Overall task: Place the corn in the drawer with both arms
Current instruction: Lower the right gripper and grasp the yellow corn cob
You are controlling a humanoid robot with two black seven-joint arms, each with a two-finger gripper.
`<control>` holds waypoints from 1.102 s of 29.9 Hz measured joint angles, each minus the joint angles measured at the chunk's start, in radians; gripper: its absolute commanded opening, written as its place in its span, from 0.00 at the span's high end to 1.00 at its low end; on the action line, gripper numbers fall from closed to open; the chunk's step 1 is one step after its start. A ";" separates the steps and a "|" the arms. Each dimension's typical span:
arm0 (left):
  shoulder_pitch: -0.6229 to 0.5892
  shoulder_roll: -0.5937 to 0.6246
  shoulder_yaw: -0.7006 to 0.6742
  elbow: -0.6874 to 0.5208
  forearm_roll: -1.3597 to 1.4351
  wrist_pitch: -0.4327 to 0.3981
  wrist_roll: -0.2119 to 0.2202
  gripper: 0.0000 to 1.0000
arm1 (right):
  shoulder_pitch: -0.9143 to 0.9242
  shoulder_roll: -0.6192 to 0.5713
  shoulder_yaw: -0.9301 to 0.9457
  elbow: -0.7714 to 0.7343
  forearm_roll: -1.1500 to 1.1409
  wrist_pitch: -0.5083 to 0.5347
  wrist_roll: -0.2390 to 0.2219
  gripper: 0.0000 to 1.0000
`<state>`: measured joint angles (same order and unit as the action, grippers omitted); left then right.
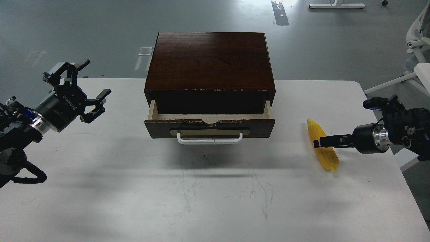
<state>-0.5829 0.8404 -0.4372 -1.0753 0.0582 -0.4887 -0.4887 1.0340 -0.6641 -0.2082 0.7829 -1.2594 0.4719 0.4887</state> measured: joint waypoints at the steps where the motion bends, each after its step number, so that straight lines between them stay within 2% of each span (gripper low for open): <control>1: 0.000 0.000 0.000 0.000 0.000 0.000 0.000 0.01 | 0.000 0.004 -0.007 -0.002 0.000 -0.003 0.000 0.02; 4: 0.000 0.000 0.000 0.000 0.000 0.000 0.000 0.01 | 0.001 0.013 -0.024 -0.012 0.000 -0.010 0.000 0.05; 5: 0.000 0.000 0.000 0.000 0.000 0.000 0.000 0.01 | 0.001 0.015 -0.027 -0.014 0.000 -0.011 0.000 0.08; 9: 0.000 0.000 0.000 0.000 0.000 0.000 0.000 0.01 | 0.001 0.021 -0.035 -0.017 0.000 -0.018 0.000 0.34; 12: 0.000 0.000 0.000 0.000 0.000 0.000 0.000 0.01 | 0.001 0.021 -0.037 -0.017 0.000 -0.020 0.000 0.44; 14: 0.000 0.000 0.000 0.000 0.000 0.000 0.000 0.01 | 0.001 0.021 -0.037 -0.016 0.000 -0.021 0.000 0.57; 15: 0.000 0.000 0.000 0.001 0.000 0.000 0.000 0.01 | 0.001 0.022 -0.037 -0.016 0.000 -0.021 0.000 0.57; 16: 0.000 0.000 0.000 0.001 0.000 0.000 0.000 0.01 | 0.001 0.023 -0.037 -0.015 0.000 -0.021 0.000 0.65; 18: 0.000 0.000 0.000 0.001 0.000 0.000 0.000 0.01 | 0.002 0.026 -0.037 -0.014 0.000 -0.021 0.000 0.74; 23: 0.000 0.000 0.000 0.002 0.000 0.000 0.000 0.01 | 0.006 0.027 -0.041 -0.014 0.000 -0.022 0.000 0.84; 33: 0.000 0.002 -0.004 0.002 0.000 0.000 0.000 0.01 | 0.084 0.014 -0.045 0.001 0.002 -0.037 0.000 0.82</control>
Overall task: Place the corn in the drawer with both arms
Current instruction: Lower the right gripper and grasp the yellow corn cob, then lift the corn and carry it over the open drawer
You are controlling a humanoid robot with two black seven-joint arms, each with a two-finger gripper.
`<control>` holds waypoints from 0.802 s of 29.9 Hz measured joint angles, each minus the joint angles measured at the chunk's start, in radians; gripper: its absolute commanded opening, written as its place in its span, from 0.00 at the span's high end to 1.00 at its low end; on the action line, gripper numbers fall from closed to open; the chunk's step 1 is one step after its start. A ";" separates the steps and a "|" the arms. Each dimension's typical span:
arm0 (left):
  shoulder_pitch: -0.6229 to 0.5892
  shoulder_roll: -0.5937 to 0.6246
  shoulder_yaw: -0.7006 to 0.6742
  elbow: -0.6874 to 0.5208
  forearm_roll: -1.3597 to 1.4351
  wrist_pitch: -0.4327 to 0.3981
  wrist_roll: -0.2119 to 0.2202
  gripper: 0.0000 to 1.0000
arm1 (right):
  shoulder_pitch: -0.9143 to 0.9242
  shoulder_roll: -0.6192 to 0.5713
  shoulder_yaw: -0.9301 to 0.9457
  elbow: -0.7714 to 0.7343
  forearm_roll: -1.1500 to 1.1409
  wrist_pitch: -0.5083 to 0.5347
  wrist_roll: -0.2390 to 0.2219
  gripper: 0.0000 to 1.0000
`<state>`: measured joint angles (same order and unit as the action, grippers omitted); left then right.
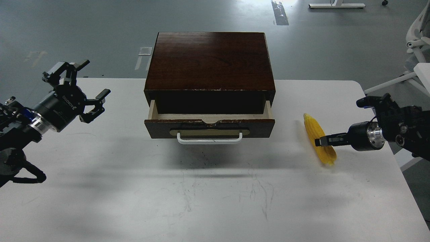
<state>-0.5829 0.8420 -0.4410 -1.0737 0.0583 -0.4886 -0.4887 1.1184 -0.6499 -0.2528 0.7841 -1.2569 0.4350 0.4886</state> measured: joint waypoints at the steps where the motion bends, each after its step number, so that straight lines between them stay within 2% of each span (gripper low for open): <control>1: 0.000 0.000 -0.002 0.000 0.000 0.000 0.000 0.01 | 0.025 -0.006 0.000 0.008 0.000 0.000 0.000 0.81; 11: -0.001 0.001 -0.015 0.000 0.001 0.000 0.000 0.01 | 0.321 -0.023 -0.014 0.103 -0.014 0.000 0.000 0.80; 17: -0.001 0.007 -0.021 0.000 0.002 0.000 0.000 0.01 | 0.532 0.084 -0.112 0.166 -0.045 0.001 0.000 0.80; 24: -0.002 0.011 -0.022 -0.001 0.001 0.000 0.000 0.01 | 0.688 0.232 -0.173 0.230 -0.089 0.001 0.000 0.80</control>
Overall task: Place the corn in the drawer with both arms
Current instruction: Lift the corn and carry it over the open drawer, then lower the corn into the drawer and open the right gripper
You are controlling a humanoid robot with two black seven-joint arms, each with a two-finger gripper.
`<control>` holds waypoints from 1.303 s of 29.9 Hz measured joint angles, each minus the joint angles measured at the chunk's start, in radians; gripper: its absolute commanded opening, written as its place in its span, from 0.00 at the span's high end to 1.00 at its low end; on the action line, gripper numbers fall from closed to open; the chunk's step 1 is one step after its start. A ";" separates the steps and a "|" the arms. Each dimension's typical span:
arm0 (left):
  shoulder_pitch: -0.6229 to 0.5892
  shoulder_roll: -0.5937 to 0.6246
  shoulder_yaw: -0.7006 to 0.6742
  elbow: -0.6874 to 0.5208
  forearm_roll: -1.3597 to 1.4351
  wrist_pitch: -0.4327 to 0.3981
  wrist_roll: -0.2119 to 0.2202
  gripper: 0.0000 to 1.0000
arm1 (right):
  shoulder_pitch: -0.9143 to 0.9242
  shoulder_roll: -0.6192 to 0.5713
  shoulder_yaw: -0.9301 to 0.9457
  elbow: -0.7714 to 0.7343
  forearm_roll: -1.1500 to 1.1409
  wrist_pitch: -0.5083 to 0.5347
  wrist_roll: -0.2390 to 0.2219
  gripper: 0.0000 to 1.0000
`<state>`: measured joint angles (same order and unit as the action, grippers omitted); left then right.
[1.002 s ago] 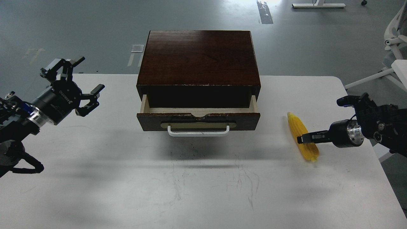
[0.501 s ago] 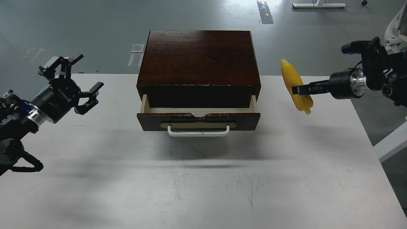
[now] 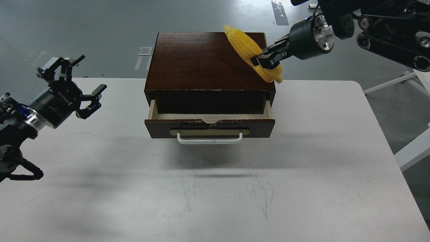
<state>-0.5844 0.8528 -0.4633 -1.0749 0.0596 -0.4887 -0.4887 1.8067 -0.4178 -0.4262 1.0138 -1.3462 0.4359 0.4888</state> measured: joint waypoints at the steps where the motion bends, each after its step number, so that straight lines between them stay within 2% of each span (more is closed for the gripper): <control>1: 0.000 0.001 0.000 0.000 0.000 0.000 0.000 0.01 | 0.012 0.023 -0.002 0.006 -0.011 0.000 0.000 0.80; 7: 0.000 0.008 0.000 0.000 0.000 0.000 0.000 0.01 | 0.045 0.134 -0.005 0.027 -0.087 -0.010 0.000 0.81; 14: 0.000 0.018 -0.001 -0.003 -0.001 0.000 0.000 0.01 | 0.055 0.213 -0.063 0.076 -0.236 -0.094 0.000 0.81; 23: 0.000 0.029 -0.003 -0.006 -0.001 0.000 0.000 0.01 | 0.057 0.259 -0.142 0.072 -0.362 -0.223 0.000 0.81; 29: 0.000 0.032 -0.003 -0.007 -0.001 0.000 0.000 0.01 | 0.043 0.264 -0.163 0.069 -0.367 -0.245 0.000 0.79; 39: 0.001 0.033 -0.003 -0.008 0.000 0.000 0.000 0.01 | 0.016 0.266 -0.164 0.069 -0.367 -0.246 0.000 0.65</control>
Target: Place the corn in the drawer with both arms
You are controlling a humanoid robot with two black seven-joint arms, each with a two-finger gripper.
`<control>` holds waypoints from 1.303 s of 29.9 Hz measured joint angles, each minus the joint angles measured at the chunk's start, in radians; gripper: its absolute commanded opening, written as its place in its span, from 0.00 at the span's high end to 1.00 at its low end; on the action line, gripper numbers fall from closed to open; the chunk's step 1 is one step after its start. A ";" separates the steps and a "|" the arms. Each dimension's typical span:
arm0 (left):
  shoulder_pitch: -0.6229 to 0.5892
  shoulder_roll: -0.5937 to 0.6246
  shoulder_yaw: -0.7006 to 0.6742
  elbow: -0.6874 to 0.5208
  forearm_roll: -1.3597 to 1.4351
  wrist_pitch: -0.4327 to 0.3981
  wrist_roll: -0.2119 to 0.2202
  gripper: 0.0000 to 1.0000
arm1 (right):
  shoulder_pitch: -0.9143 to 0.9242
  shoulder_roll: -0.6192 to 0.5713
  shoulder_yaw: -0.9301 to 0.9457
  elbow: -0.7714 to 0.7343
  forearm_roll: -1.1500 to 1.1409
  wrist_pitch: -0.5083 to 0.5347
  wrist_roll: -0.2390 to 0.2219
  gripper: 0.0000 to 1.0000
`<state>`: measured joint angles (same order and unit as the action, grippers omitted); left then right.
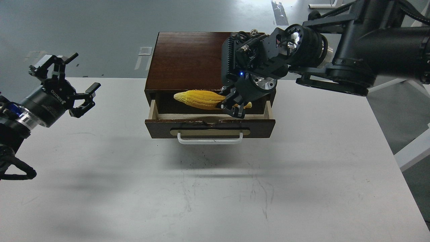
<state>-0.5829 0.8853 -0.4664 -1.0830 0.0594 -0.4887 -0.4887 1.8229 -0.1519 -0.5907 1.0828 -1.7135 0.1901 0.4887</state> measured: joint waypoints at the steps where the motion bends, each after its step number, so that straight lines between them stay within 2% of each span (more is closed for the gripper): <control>1: 0.000 0.001 0.000 0.000 0.000 0.000 0.000 0.01 | -0.003 0.000 0.000 0.000 0.000 0.000 0.000 0.59; 2: 0.000 0.002 0.000 0.000 0.000 0.000 0.000 0.01 | -0.005 0.000 0.000 0.001 0.000 0.000 0.000 0.59; 7: 0.000 0.003 0.000 0.000 0.000 0.000 0.000 0.01 | -0.008 0.002 0.000 0.002 0.001 0.000 0.000 0.42; 14: 0.000 0.003 0.000 0.000 0.000 0.000 0.000 0.01 | -0.008 0.006 0.001 0.002 0.005 0.000 0.000 0.29; 18: 0.000 0.003 0.000 0.000 0.000 0.000 0.000 0.01 | -0.002 0.006 0.003 0.002 0.009 0.000 0.000 0.16; 24: 0.000 0.005 0.000 0.000 0.000 0.000 0.000 0.01 | 0.018 -0.022 0.017 0.016 0.019 -0.002 0.000 0.08; 29: 0.000 0.005 0.000 -0.001 0.000 0.000 0.000 0.01 | 0.039 -0.108 0.072 0.026 0.064 -0.003 0.000 0.04; 39: 0.000 -0.001 0.000 0.000 0.000 0.000 0.000 0.01 | -0.009 -0.342 0.123 0.044 0.490 -0.001 0.000 0.01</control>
<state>-0.5829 0.8845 -0.4664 -1.0832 0.0598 -0.4887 -0.4887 1.8139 -0.4937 -0.4682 1.1264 -1.2237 0.1886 0.4887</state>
